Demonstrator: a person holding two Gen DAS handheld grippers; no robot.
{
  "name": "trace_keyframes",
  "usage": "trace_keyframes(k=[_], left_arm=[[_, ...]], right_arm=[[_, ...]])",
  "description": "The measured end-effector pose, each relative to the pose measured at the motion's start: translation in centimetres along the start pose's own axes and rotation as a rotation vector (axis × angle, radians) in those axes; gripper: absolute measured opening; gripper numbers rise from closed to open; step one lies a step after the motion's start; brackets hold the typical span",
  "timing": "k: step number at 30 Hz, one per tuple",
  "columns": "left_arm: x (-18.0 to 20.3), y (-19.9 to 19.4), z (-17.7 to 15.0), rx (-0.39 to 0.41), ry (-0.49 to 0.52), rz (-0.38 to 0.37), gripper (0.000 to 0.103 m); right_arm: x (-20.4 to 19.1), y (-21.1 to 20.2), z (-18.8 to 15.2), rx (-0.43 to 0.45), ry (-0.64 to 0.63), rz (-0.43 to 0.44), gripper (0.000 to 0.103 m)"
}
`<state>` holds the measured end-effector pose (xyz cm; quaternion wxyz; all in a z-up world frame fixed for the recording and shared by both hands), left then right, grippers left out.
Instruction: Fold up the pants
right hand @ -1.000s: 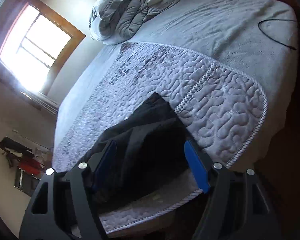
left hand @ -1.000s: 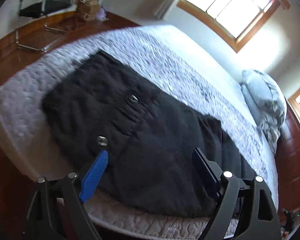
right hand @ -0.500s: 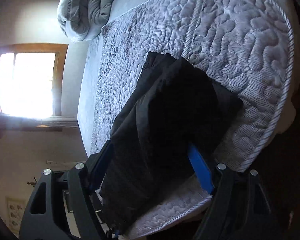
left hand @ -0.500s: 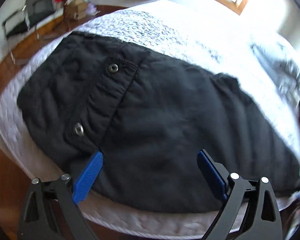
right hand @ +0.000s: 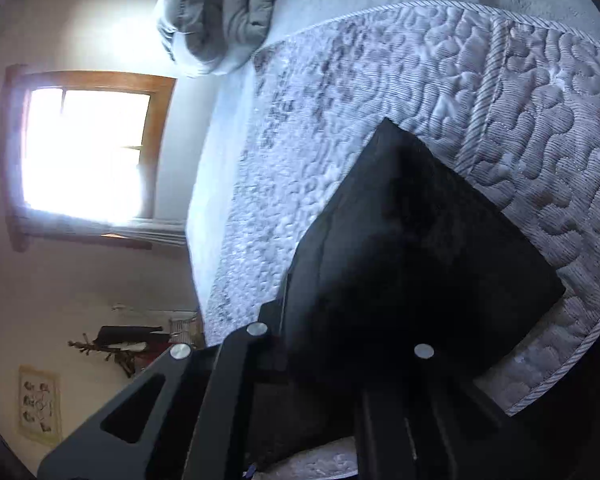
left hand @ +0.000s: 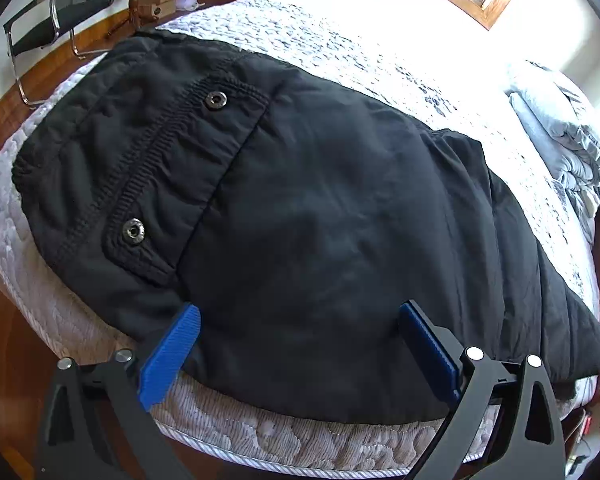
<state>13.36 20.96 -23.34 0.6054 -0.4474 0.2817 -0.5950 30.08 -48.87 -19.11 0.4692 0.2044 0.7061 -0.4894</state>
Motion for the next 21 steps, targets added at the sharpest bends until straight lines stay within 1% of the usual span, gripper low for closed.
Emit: trace_keyframes(k=[2,3,4,5,6,7,9,10,11,13,15,16,18,21], left_arm=[[-0.2,0.1,0.1,-0.006,0.0,-0.007,0.099],[-0.4,0.3,0.5,-0.01,0.001,-0.006,0.099],[-0.4,0.4,0.5,-0.016,0.004,0.0,0.099],[-0.3,0.5,0.5,-0.023,0.009,0.009,0.099],[-0.9,0.6,0.9,-0.029,0.009,0.013,0.099],[-0.9,0.7,0.9,-0.037,0.011,0.021,0.099],[-0.7,0.6,1.0,-0.049,0.01,0.034,0.099],[-0.7,0.4,1.1,-0.051,0.005,0.035,0.099],[-0.5,0.3,1.2,-0.053,-0.002,0.033,0.099],[-0.2,-0.1,0.9,-0.059,-0.024,0.011,0.099],[0.1,-0.5,0.6,-0.06,-0.029,0.002,0.099],[0.3,-0.6,0.5,-0.062,-0.028,0.002,0.099],[0.7,-0.7,0.2,-0.062,-0.024,0.002,0.099],[1.0,-0.3,-0.1,-0.067,-0.014,0.009,0.099]], right_arm=[[1.4,-0.7,-0.4,-0.004,-0.033,-0.092,0.005],[2.9,-0.6,-0.2,0.0,-0.071,-0.177,0.01],[4.5,-0.5,0.0,0.003,-0.086,-0.265,0.018],[5.8,-0.5,0.1,-0.005,-0.09,-0.325,0.027],[7.1,-0.2,0.1,-0.028,-0.089,-0.371,0.034],[7.8,-0.3,0.1,-0.03,-0.087,-0.382,0.037],[8.0,-1.4,-0.1,-0.008,-0.104,-0.38,0.048],[7.8,-2.0,-0.2,0.003,-0.117,-0.377,0.056],[7.6,-2.7,-0.4,0.018,-0.127,-0.372,0.062],[7.3,-4.2,-0.8,0.043,-0.135,-0.352,0.064],[7.7,-5.2,-1.6,0.027,-0.111,-0.319,0.068],[8.1,-5.1,-1.8,0.011,-0.093,-0.299,0.069],[9.2,-4.9,-3.1,-0.055,-0.043,-0.26,0.071],[10.1,-3.6,-2.8,-0.047,-0.013,-0.256,0.072]])
Point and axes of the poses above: each gripper's, at about its wrist camera, not at the fingertips, and y roughly the way its jaws point, x to its right, z to its top, the point moved 7 cm from there along y, roughly the way its jaws point, and after that the axes turned 13 degrees about y, right-handed, at the moved point
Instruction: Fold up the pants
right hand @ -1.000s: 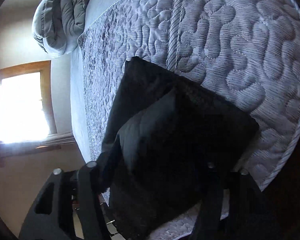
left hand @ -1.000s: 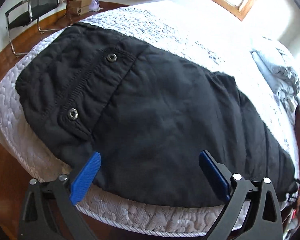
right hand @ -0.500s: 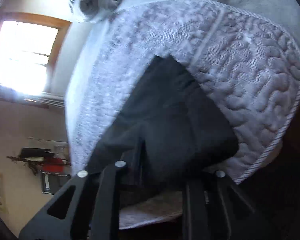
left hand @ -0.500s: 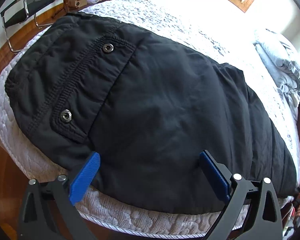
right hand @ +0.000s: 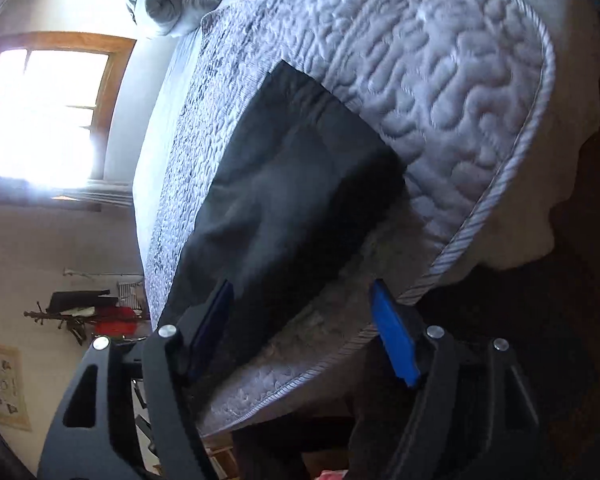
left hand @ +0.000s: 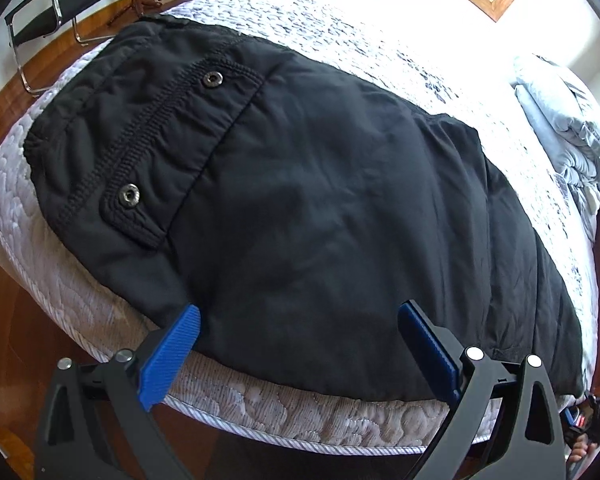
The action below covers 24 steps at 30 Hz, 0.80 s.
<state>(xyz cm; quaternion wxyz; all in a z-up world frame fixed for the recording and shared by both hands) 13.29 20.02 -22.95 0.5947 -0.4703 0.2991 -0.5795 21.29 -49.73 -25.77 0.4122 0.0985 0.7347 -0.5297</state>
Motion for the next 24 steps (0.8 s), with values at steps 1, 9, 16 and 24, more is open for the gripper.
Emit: trace_keyframes(k=[1,9,16,24], left_arm=[[0.0,0.4,0.0,-0.003,0.0,0.001,0.099],[0.0,0.9,0.0,-0.021,-0.005,-0.022,0.099],[-0.3,2.0,0.2,-0.039,0.018,-0.002,0.099],[-0.1,3.4,0.8,-0.041,0.028,0.002,0.099]], right_arm=[[0.3,0.1,0.0,0.005,0.01,0.01,0.073],[1.6,2.2,1.7,0.036,0.067,0.02,0.074],[0.6,2.6,2.3,0.027,0.022,0.106,0.04],[-3.3,2.5,4.5,-0.003,-0.005,0.174,0.009]])
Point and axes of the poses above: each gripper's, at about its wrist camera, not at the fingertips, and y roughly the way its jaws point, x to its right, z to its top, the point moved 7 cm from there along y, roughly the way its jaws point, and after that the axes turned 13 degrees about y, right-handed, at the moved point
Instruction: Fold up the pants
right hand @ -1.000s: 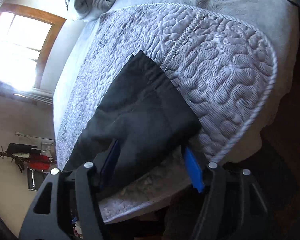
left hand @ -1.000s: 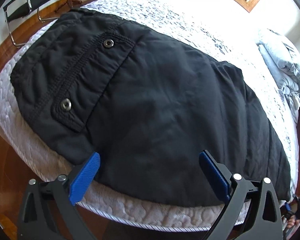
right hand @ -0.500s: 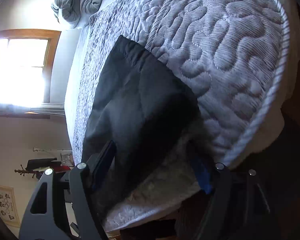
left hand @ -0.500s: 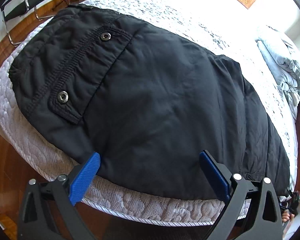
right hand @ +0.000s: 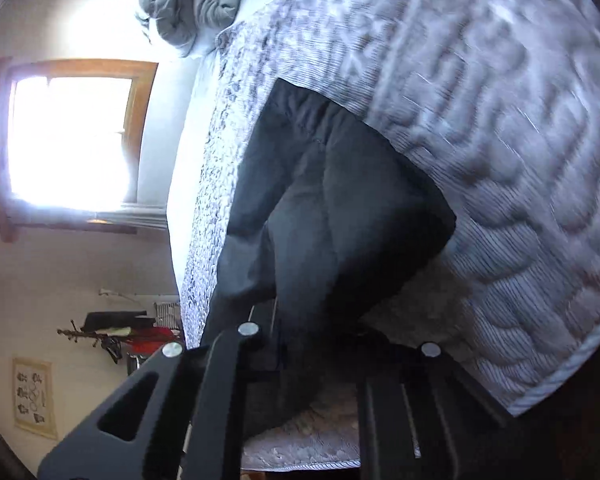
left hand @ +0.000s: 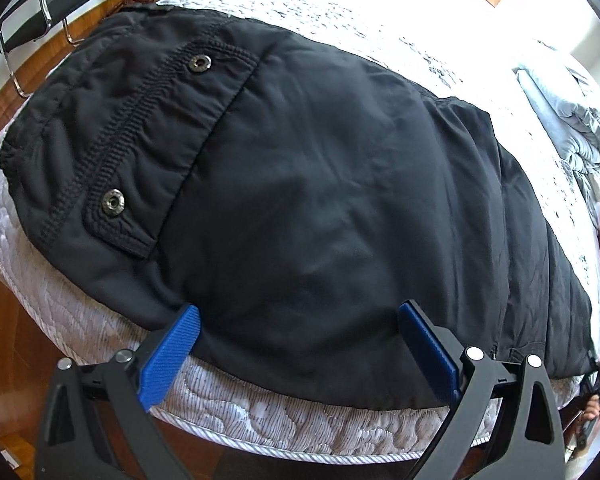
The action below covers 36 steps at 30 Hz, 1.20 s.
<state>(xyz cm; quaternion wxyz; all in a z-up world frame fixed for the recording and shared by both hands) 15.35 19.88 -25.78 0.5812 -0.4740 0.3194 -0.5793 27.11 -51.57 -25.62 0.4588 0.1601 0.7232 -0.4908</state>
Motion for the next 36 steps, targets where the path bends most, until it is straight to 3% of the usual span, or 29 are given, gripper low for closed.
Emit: trace_keyframes(k=[3,7,13,17,21,25,31,36], left_arm=[[0.5,0.6,0.4,0.008,-0.013,0.003,0.099],[3.1,2.1,1.6,-0.004,0.005,-0.023,0.099],[7.6,4.1,2.8,-0.042,0.1,0.003,0.099],[7.6,3.9,2.7,-0.029,0.082,-0.004,0.099],[6.0,1.1,2.6,0.041,-0.029,-0.06,0.099],[5.1,-2.1,2.7,0.119,-0.076,-0.116,0.099],[4.2,-5.3,1.5,0.188,-0.115,-0.173,0.099],[4.0,-7.2,0.7,0.221,-0.134,-0.214,0.099]], right_arm=[[-2.0,-0.7,1.1,-0.003,-0.019,0.025,0.009],[-3.3,-2.6,2.8,0.059,-0.065,-0.011,0.009],[2.1,-3.5,5.6,0.108,0.016,-0.217,0.009],[3.9,-3.4,5.1,0.116,0.02,-0.262,0.009],[0.5,-3.6,4.0,0.186,-0.097,-0.346,0.009],[-6.3,-3.0,1.7,0.244,-0.268,-0.352,0.009],[-16.8,-1.5,-5.9,0.249,-0.595,-0.328,0.009],[-22.4,2.3,-13.7,0.196,-0.859,-0.35,0.009]])
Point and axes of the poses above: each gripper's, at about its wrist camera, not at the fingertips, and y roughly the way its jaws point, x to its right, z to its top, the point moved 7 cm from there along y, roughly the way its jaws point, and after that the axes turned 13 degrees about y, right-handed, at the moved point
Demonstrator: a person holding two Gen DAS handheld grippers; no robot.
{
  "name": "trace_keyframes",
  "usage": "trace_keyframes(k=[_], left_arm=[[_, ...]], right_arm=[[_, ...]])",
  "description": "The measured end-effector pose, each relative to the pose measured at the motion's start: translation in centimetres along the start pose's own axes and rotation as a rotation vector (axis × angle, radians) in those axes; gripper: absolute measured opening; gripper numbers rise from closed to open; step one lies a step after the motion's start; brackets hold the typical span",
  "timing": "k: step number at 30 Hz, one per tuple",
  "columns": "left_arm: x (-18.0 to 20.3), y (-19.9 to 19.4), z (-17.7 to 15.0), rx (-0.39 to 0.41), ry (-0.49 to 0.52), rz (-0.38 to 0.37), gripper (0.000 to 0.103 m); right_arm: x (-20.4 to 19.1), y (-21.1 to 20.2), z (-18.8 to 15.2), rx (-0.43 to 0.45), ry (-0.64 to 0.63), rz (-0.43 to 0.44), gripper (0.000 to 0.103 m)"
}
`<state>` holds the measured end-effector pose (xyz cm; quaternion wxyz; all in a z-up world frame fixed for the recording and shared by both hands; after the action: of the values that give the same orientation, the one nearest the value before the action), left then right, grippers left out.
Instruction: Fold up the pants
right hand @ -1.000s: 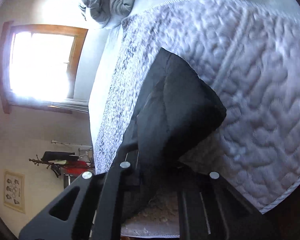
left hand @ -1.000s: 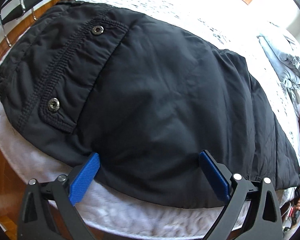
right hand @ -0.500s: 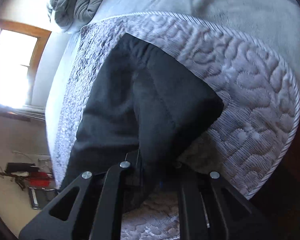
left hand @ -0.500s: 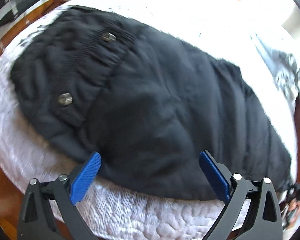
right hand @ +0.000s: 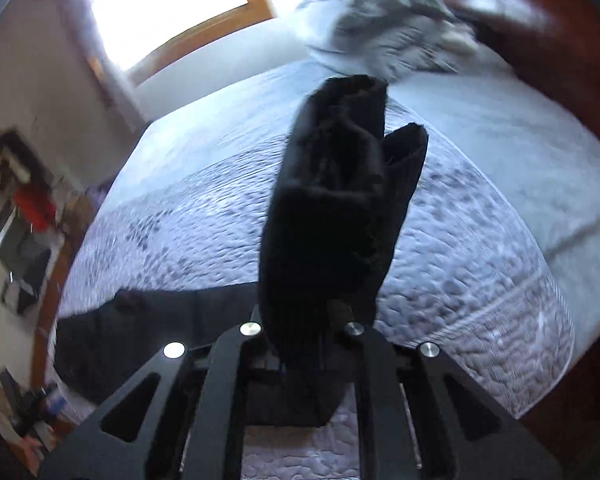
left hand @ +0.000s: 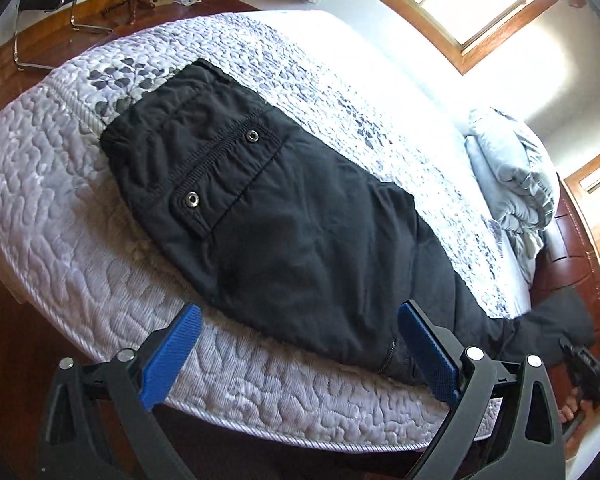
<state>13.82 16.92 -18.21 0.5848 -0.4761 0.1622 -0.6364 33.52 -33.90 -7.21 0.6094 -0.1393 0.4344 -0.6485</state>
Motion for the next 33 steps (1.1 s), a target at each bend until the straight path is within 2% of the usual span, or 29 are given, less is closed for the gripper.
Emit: trace_keyframes(k=[5,8,11,14,17,22,29,33], left_arm=[[-0.6,-1.1,-0.4,0.016,0.006,0.002,0.099],[-1.1,-1.7,-0.8,0.024,-0.02,-0.011,0.099],[-2.0,-2.2,-1.3,0.026,-0.038,-0.008,0.099],[-2.8,-2.4,-1.8,0.026,-0.059,-0.007,0.099],[-3.8,-2.8,-2.2,0.028,-0.084,-0.001,0.099],[-5.2,-2.9,-2.8,0.019,-0.11,0.006,0.099],[-5.7,-2.8,-3.1,0.022,-0.138,-0.002,0.099],[-5.7,-2.6,-3.3,0.019,-0.142,-0.003,0.099]], right_arm=[[-7.3,1.7,-3.5,-0.051,-0.166,0.017,0.009],[-10.2,3.8,-6.0,-0.116,-0.23,0.021,0.009],[-12.4,5.9,-8.5,-0.161,-0.3,-0.014,0.009],[-13.5,8.8,-11.8,-0.212,-0.383,-0.081,0.009],[-14.0,10.8,-14.4,-0.26,-0.432,-0.111,0.009],[-14.8,12.1,-16.5,-0.277,-0.465,-0.151,0.009],[-16.7,11.9,-17.6,-0.278,-0.477,-0.096,0.009],[-17.7,12.6,-19.3,-0.289,-0.547,-0.118,0.009]])
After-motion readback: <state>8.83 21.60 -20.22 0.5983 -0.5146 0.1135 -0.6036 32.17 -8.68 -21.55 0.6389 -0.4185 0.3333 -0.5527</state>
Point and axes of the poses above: each gripper's, at about its wrist camera, not at the fingertips, and y roughly the way its jaws point, x to its right, z to its top, the point moved 7 cm from there along y, roughly the way its jaws point, and after that the axes turned 13 degrees about y, right-handed, at the moved point
